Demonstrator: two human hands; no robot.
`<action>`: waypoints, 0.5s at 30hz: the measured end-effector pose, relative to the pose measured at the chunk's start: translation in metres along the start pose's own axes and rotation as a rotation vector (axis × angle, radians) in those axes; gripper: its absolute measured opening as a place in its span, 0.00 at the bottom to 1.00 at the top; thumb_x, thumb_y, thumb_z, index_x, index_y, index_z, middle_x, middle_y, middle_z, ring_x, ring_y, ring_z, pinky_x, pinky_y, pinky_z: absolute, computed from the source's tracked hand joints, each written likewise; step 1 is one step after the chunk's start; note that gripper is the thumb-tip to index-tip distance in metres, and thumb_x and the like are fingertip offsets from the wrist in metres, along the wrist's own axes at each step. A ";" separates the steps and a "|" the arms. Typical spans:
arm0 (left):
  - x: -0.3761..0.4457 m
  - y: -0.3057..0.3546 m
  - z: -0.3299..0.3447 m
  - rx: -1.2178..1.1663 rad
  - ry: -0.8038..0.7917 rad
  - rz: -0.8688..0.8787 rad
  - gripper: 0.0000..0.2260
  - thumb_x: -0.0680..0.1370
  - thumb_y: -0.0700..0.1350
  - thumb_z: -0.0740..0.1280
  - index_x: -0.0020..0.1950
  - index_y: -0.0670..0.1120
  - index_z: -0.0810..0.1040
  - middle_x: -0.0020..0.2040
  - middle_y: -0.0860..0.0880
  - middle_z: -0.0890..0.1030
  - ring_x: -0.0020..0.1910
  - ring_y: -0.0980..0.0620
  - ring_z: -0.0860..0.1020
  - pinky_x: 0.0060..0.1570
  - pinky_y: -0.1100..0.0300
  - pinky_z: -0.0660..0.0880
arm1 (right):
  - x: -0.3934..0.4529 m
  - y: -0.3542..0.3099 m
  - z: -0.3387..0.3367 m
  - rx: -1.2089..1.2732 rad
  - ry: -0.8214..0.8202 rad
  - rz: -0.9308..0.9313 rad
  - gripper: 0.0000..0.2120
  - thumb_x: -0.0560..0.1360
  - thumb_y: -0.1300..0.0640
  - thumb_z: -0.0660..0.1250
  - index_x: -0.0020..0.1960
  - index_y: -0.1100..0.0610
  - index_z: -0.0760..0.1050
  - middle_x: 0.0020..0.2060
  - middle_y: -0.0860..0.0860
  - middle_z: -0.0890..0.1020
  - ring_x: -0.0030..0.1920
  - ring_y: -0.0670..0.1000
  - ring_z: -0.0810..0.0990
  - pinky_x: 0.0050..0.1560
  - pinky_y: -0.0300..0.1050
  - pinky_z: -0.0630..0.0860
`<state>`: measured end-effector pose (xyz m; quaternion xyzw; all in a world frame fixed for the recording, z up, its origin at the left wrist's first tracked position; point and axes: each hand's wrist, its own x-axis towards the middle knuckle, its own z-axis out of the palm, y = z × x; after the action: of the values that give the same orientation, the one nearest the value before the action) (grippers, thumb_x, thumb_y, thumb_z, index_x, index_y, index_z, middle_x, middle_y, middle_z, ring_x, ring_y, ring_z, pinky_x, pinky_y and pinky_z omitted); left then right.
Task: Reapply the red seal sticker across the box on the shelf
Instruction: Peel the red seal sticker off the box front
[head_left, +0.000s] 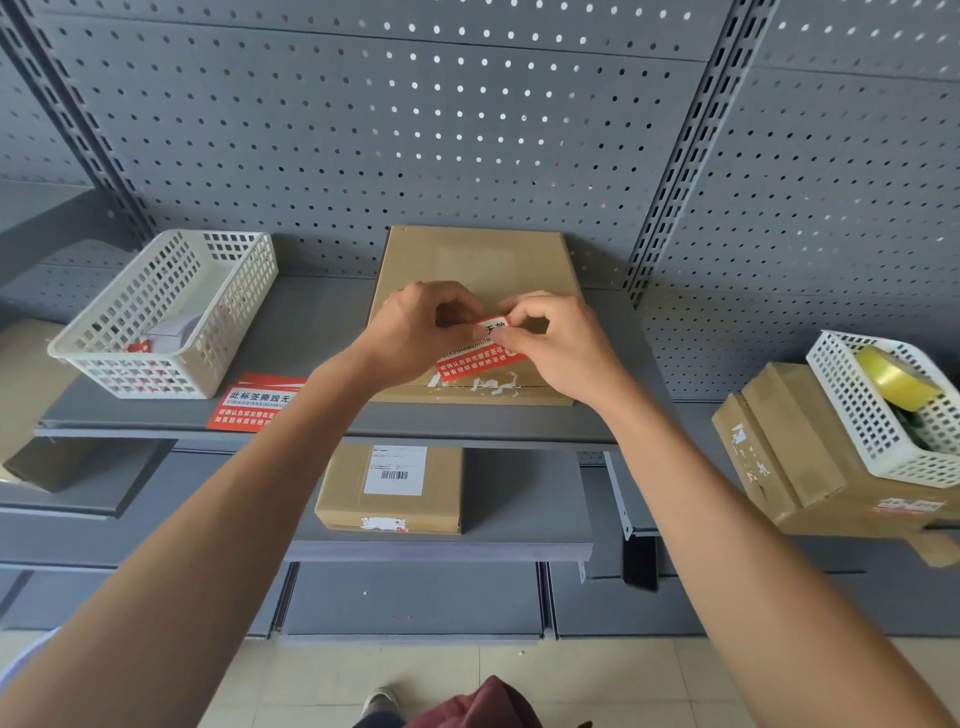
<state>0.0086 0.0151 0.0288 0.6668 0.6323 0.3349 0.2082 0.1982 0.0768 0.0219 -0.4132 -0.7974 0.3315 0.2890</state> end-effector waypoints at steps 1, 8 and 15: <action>-0.001 -0.001 -0.004 0.014 -0.002 -0.001 0.03 0.77 0.46 0.74 0.49 0.52 0.83 0.45 0.55 0.83 0.43 0.59 0.81 0.44 0.60 0.78 | 0.000 0.000 0.000 0.012 -0.004 0.002 0.07 0.73 0.54 0.75 0.38 0.51 0.80 0.54 0.45 0.84 0.55 0.46 0.79 0.52 0.38 0.66; -0.009 -0.012 -0.012 0.101 0.041 -0.018 0.03 0.75 0.46 0.76 0.43 0.50 0.83 0.49 0.51 0.82 0.45 0.55 0.80 0.46 0.64 0.76 | 0.000 0.001 -0.001 0.025 -0.008 0.007 0.07 0.74 0.54 0.74 0.38 0.52 0.80 0.55 0.45 0.83 0.56 0.46 0.79 0.54 0.39 0.68; -0.014 -0.014 -0.015 0.042 0.044 -0.019 0.04 0.74 0.47 0.77 0.42 0.49 0.84 0.49 0.53 0.84 0.47 0.55 0.82 0.48 0.62 0.78 | 0.000 0.002 0.001 0.018 0.007 0.016 0.09 0.74 0.54 0.74 0.36 0.50 0.78 0.56 0.45 0.84 0.56 0.46 0.79 0.56 0.40 0.70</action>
<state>-0.0113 0.0010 0.0270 0.6574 0.6501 0.3339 0.1834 0.1984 0.0774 0.0199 -0.4181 -0.7900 0.3398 0.2928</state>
